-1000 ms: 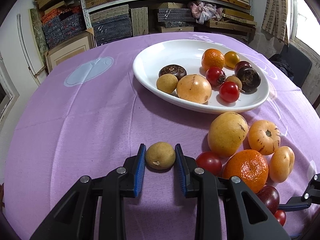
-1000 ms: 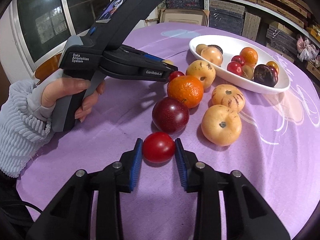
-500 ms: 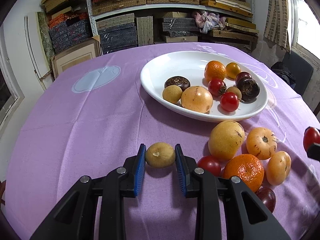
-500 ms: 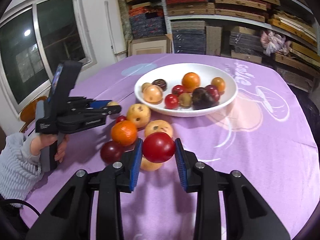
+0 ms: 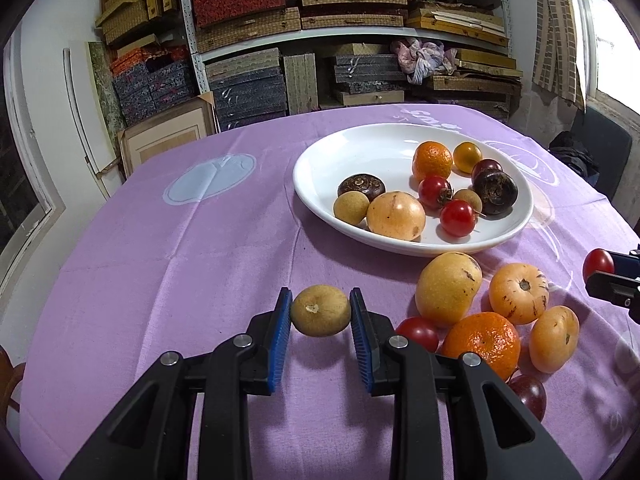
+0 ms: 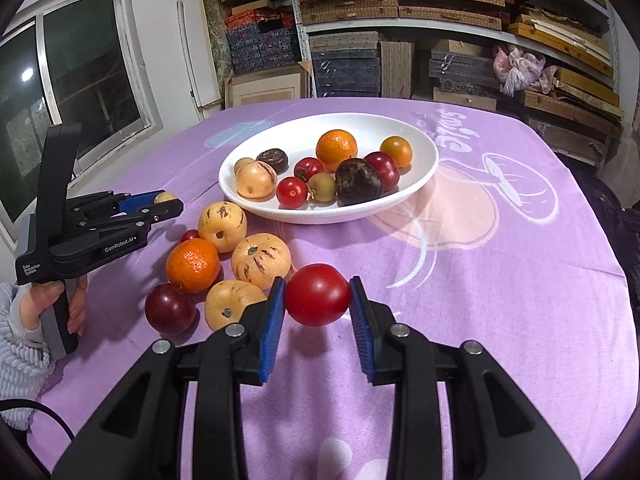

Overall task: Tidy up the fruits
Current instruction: 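Carry both fruits up over the white plate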

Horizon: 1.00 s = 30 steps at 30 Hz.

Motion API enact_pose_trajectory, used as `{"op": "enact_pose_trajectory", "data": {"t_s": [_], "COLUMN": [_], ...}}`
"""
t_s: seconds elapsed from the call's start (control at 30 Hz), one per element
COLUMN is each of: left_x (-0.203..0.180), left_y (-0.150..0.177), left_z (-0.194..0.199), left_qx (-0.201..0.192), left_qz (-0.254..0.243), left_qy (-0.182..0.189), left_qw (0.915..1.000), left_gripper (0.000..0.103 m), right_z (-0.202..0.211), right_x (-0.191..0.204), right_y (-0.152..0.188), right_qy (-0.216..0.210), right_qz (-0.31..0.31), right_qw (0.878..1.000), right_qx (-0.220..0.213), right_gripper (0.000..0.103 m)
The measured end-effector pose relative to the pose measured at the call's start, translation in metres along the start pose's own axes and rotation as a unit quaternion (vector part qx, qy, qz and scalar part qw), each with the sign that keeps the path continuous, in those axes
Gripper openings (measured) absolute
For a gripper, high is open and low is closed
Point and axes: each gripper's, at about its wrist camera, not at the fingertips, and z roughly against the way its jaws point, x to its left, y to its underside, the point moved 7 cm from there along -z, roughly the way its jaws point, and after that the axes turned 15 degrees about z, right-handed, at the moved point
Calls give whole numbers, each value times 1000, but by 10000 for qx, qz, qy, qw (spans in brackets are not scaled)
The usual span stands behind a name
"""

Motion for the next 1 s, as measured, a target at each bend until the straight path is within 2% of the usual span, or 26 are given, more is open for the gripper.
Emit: {"op": "enact_pose_trajectory", "data": {"t_s": [0.2, 0.37, 0.5, 0.67, 0.8, 0.87, 1.0], "left_x": [0, -5, -10, -19, -29, -34, -44], "left_y": [2, -6, -44, -113, -140, -140, -126], "left_z": [6, 14, 36, 70, 67, 53, 5], "left_qx": [-127, -306, -583, -1063, -1170, -1129, -717], "left_qz": [-5, -128, -40, 306, 575, 568, 462], "left_qy": [-86, -228, -118, 114, 252, 175, 114], "left_qw": [9999, 9992, 9982, 9938, 9911, 9918, 9963], "left_gripper": [29, 29, 29, 29, 29, 29, 29], "right_z": [-3, 11, 38, 84, 93, 79, 25], "right_x": [-3, -6, -12, -26, -30, -29, -30], "right_y": [1, -14, -58, -138, -174, -180, -172], "right_qy": [35, 91, 182, 308, 314, 328, 168], "right_qz": [-66, -142, -39, -53, -122, -90, -74], "right_qw": [10000, 9995, 9976, 9876, 9793, 9799, 9886], "right_qx": [-5, -273, -661, -1541, -1995, -1965, -1496], "right_gripper": [32, 31, 31, 31, 31, 31, 31]}}
